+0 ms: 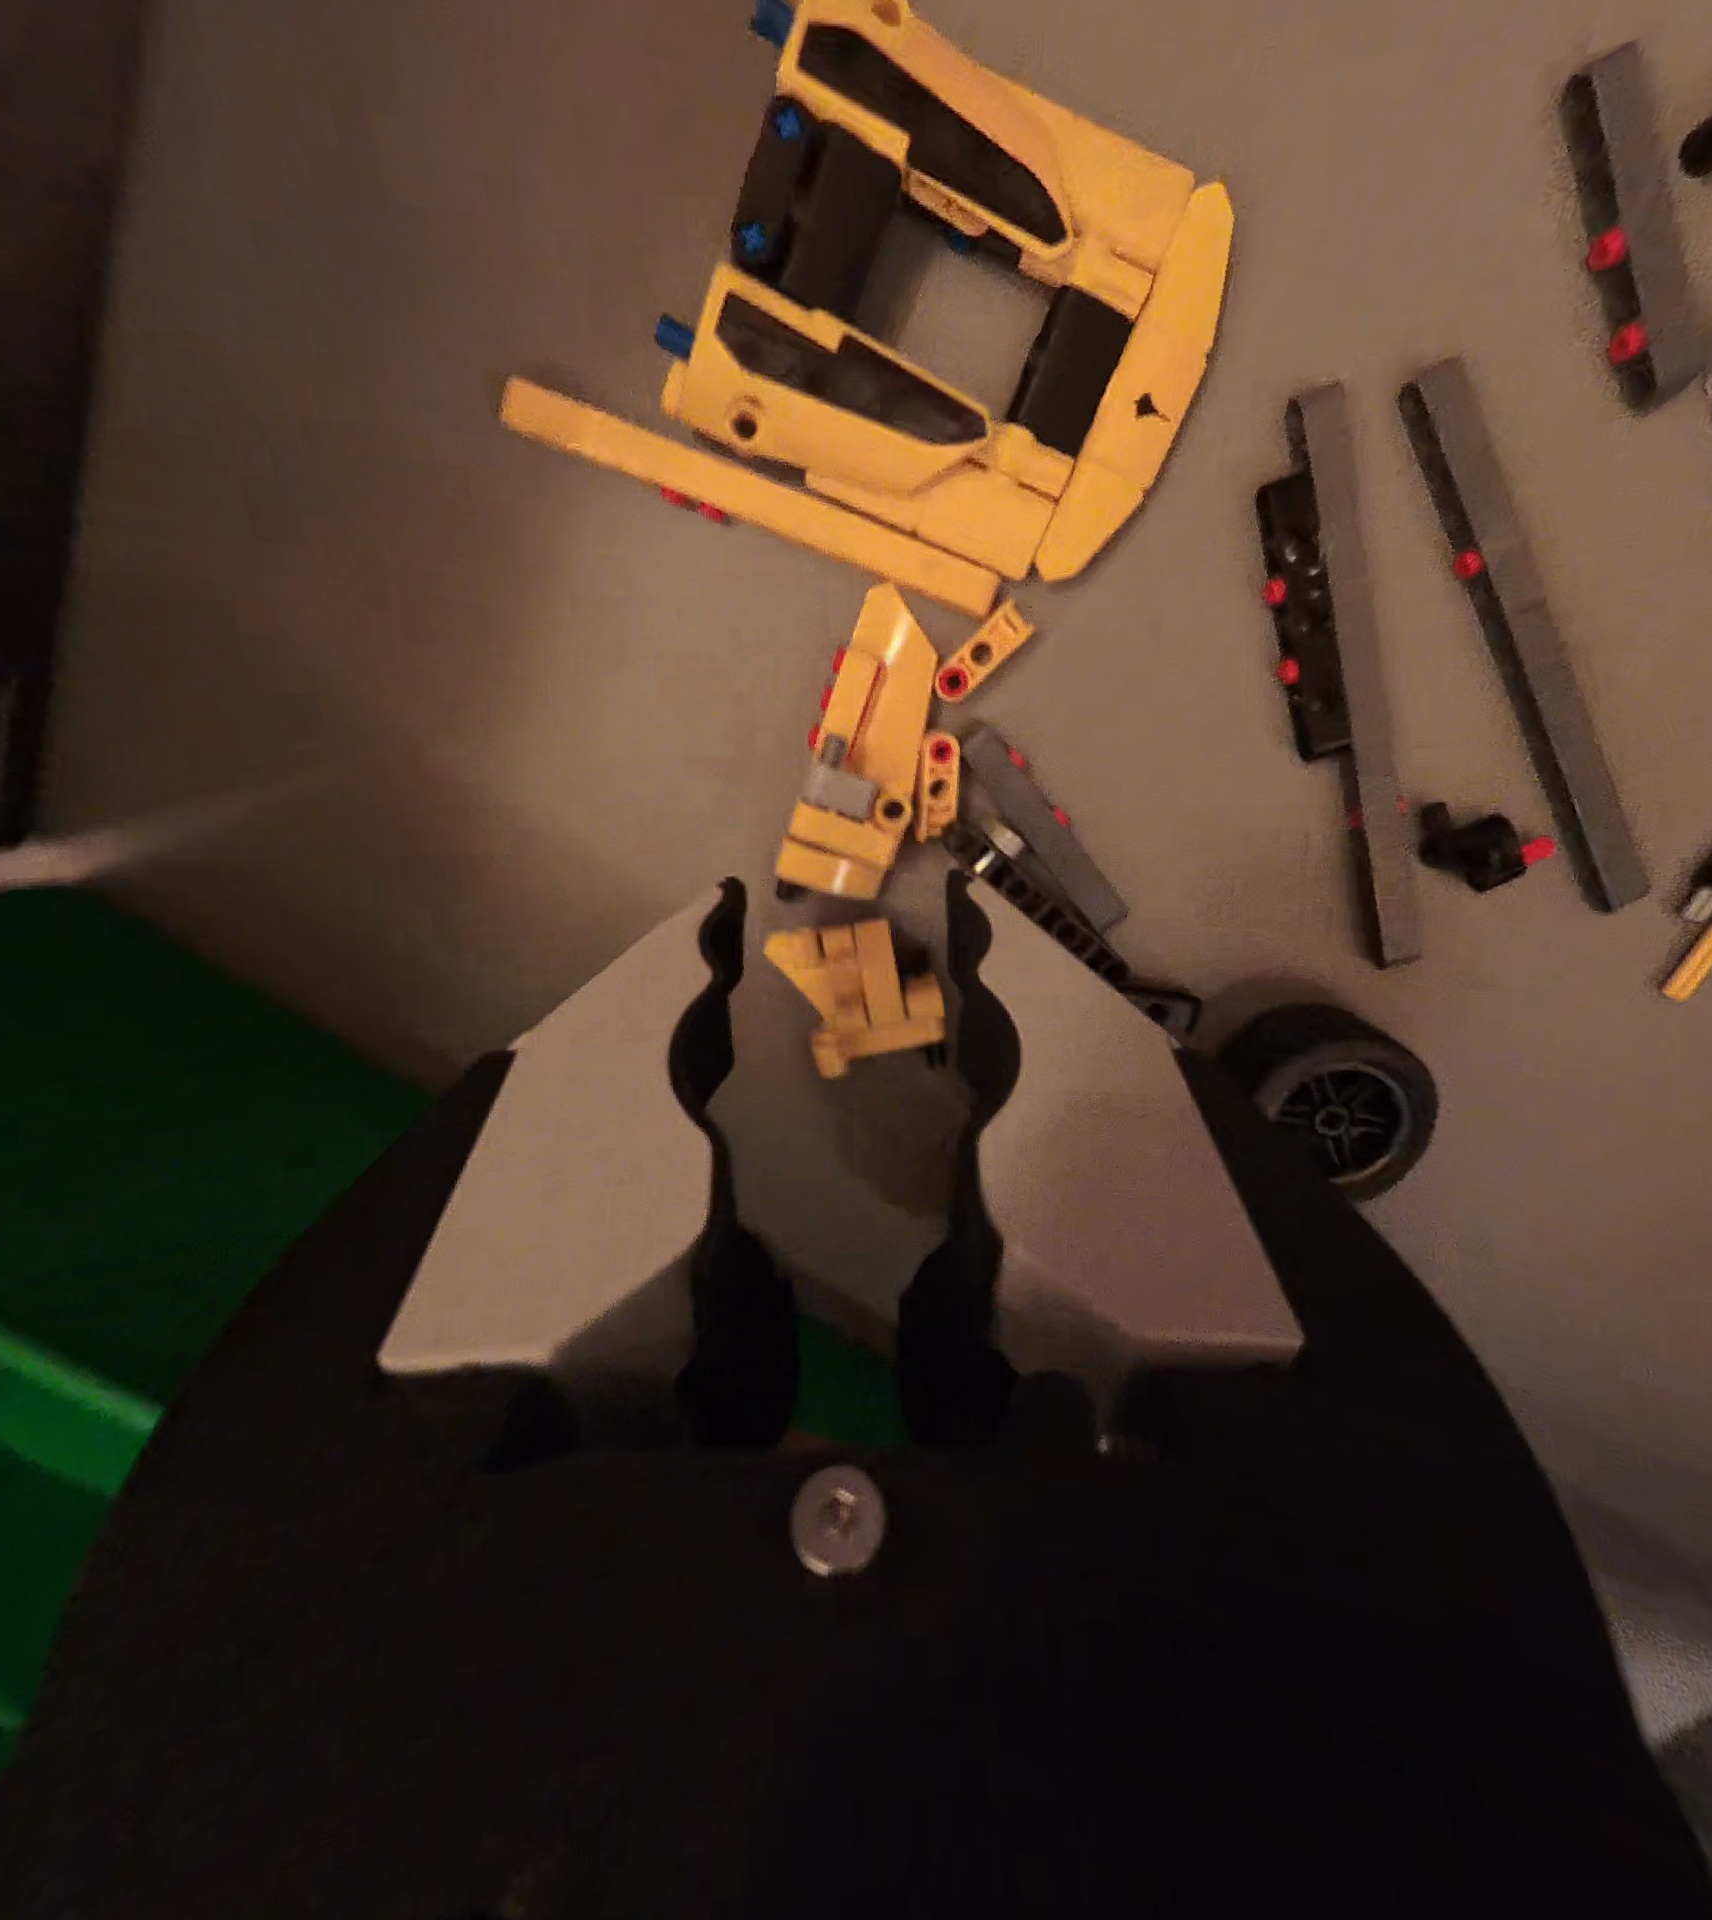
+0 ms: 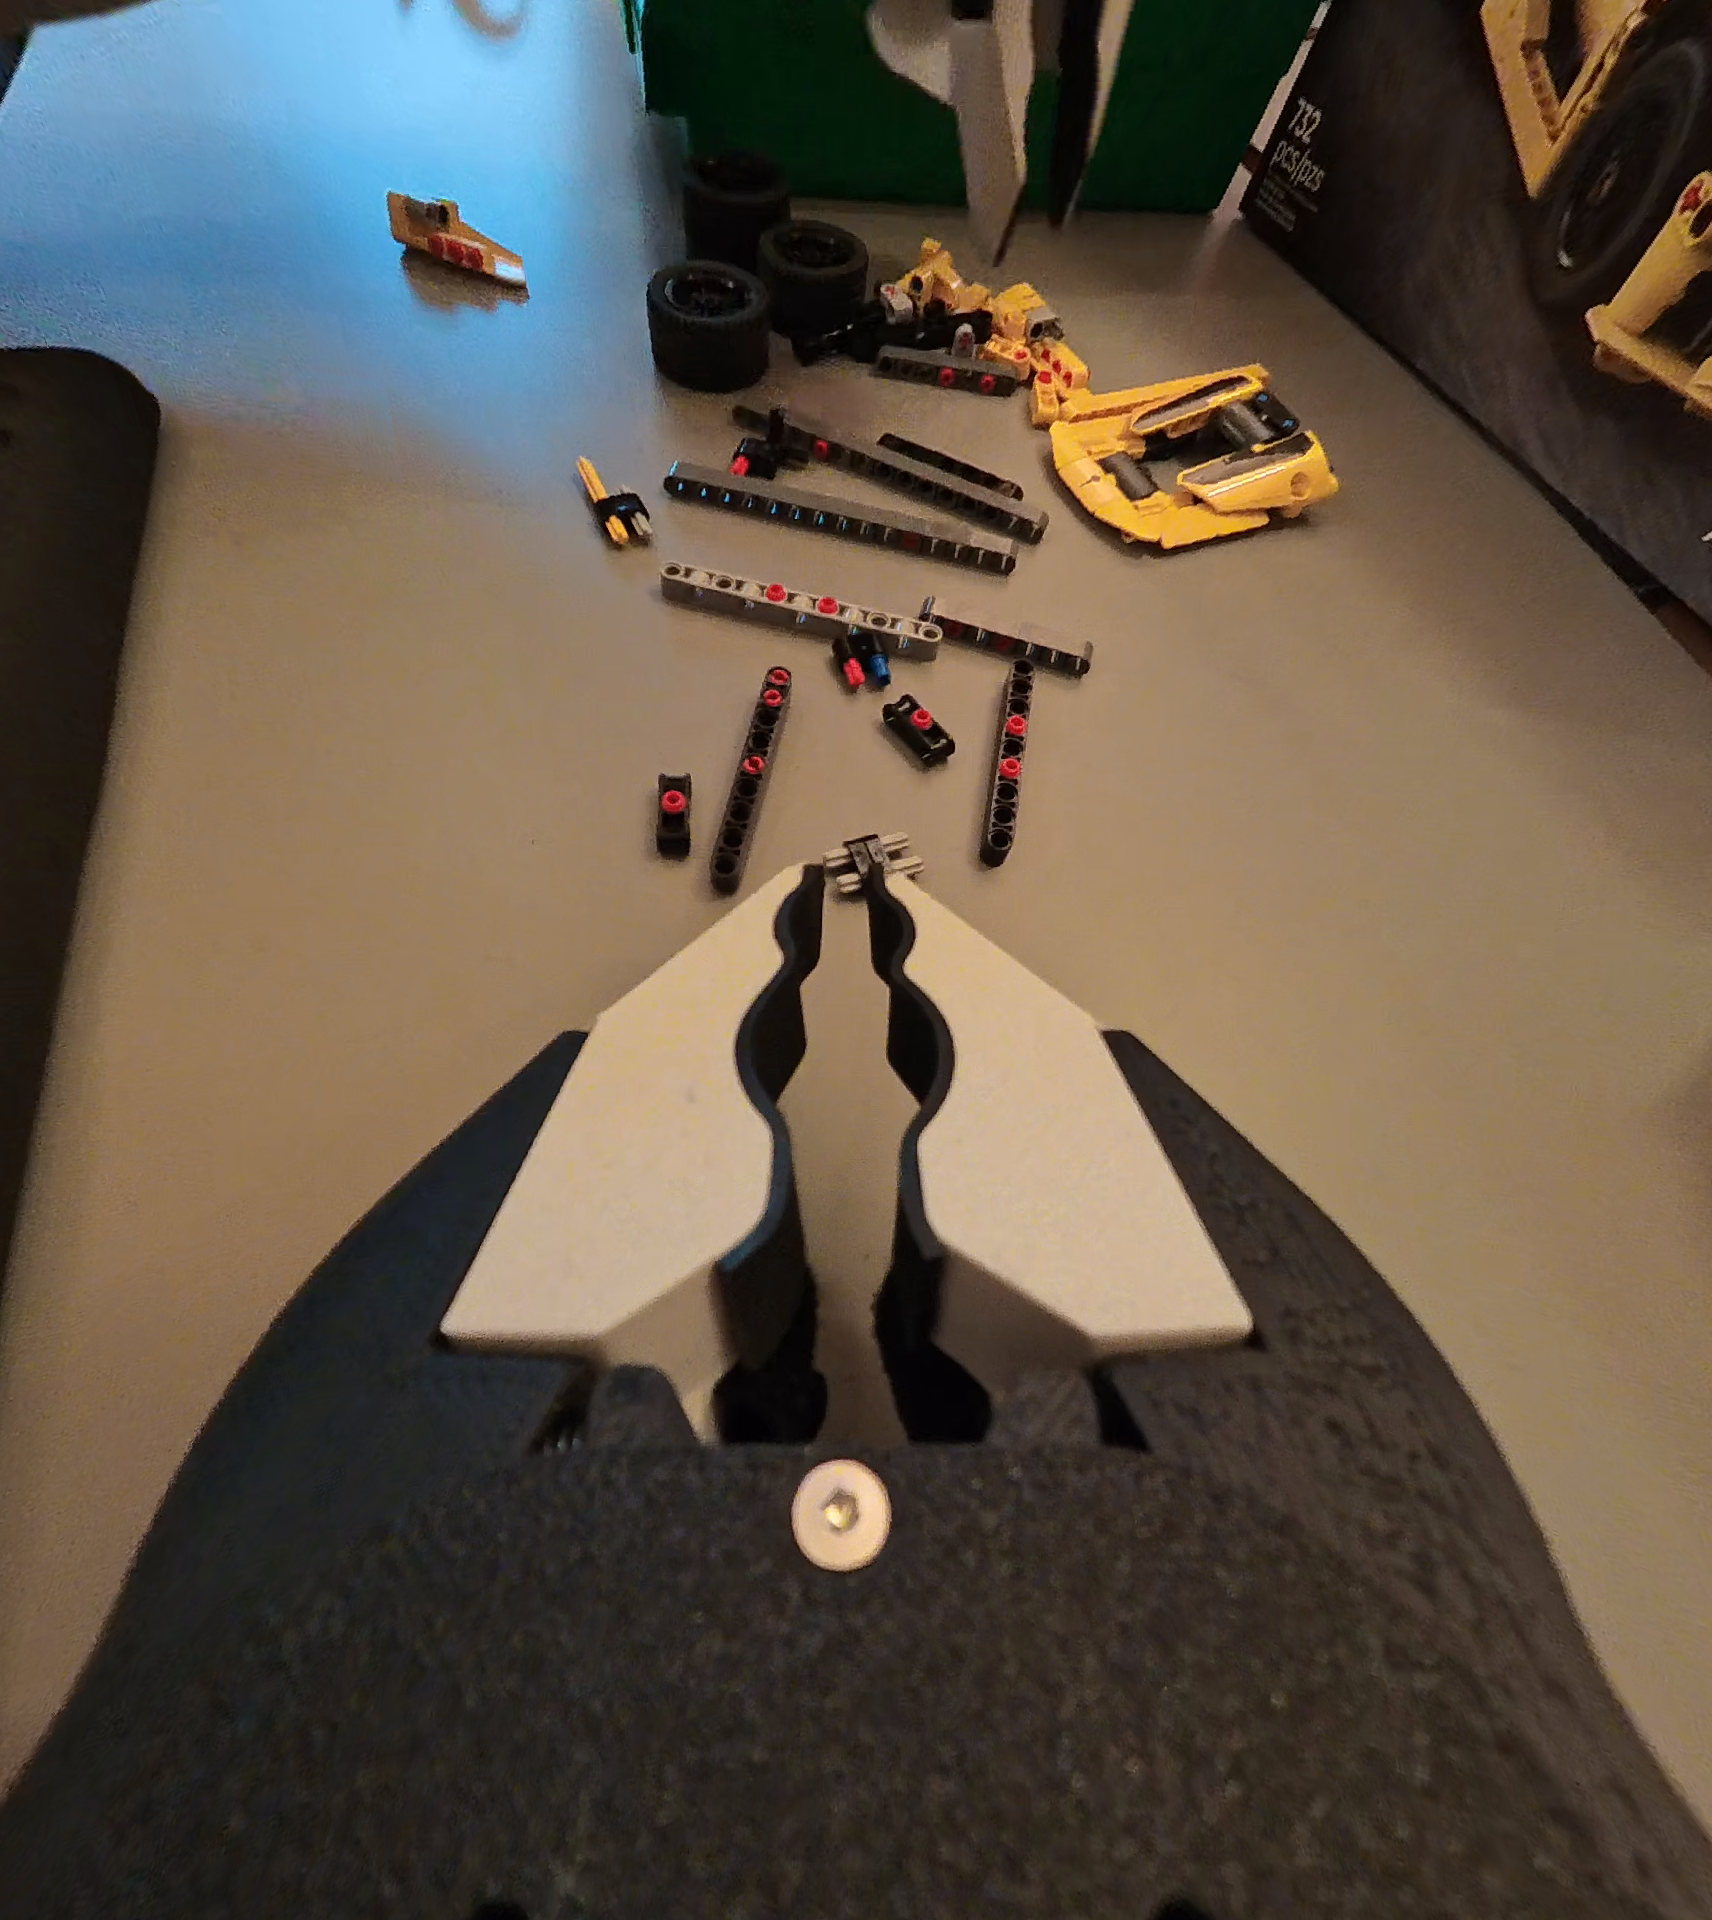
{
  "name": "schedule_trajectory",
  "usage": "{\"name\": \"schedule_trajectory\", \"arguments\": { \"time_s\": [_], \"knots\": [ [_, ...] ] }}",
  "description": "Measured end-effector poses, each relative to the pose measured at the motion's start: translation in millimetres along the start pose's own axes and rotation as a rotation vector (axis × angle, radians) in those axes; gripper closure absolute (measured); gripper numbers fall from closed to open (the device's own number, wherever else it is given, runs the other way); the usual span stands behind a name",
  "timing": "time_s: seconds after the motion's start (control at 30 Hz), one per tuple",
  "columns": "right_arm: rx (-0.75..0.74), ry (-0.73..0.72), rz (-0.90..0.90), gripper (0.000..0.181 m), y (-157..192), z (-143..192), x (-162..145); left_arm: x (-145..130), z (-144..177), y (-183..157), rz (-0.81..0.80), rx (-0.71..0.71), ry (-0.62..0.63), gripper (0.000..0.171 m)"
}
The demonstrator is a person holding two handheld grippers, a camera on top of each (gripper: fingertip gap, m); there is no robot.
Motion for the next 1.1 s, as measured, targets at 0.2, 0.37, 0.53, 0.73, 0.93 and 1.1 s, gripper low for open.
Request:
{"name": "schedule_trajectory", "arguments": {
  "time_s": [0.2,0.37,0.53,0.73,0.93,1.1],
  "knots": [
    [0.003,-0.022,-0.022,0.173,-6.1,8.2,2.6,4.1,-28.2,9.6,-0.117,-0.076,0.189,0.131],
    [0.014,-0.044,-0.045,0.174,-8.6,11.6,4.3,11.2,-29.2,9.1,-0.187,-0.035,0.212,0.147],
    [0.033,-0.081,-0.091,0.174,-8.8,11.7,7.7,36.8,1.9,-13.6,-0.136,-0.003,-0.048,0.147],
    [0.291,-0.359,-0.417,0.15,-6.3,21.8,37.8,94.2,63.2,-140.4,-0.28,-0.048,-0.533,0.147],
    [0.305,-0.423,-0.432,0.148,0.0,23.2,47.2,116.3,57.8,-241.5,-0.526,0.147,-0.513,0.147],
    [0.327,-0.381,-0.394,0.166,7.3,22.6,45.7,124.6,50.7,-267.5,-0.502,0.175,-0.501,0.148]
  ]
}}
Point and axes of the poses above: each gripper's, where its closed fingertips meet, z back along the fingers, x out of its top, y = z × x across the jaws, the point moved 5 cm from there along z, back along the fingers, and after that the axes turned 4 degrees about x, right-handed, at the moved point
